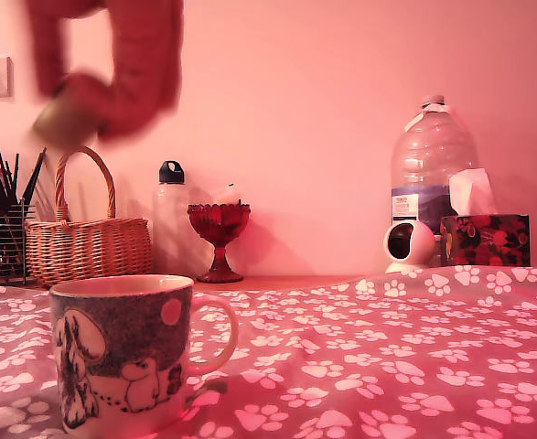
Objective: Pick the coffee capsule and then drop it inside the coffee cup in front of you
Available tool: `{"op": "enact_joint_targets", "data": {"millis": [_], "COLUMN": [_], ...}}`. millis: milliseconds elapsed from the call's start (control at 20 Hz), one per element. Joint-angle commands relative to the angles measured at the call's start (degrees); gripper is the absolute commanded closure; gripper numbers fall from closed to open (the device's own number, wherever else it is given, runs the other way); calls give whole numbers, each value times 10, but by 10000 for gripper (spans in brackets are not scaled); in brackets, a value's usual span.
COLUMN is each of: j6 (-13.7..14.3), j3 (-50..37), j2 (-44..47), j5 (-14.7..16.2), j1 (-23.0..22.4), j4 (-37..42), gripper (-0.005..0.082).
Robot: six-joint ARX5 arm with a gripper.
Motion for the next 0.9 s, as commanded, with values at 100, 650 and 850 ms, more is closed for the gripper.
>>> {"op": "enact_joint_targets", "data": {"millis": [100,650,850], "j6": [-17,-32,-74], "j3": [-13,-13,-12], "j2": [2,2,1], "j5": [1,-29,-49], "j1": [2,2,2], "j4": [-3,0,19], "gripper": [767,767,767]}}
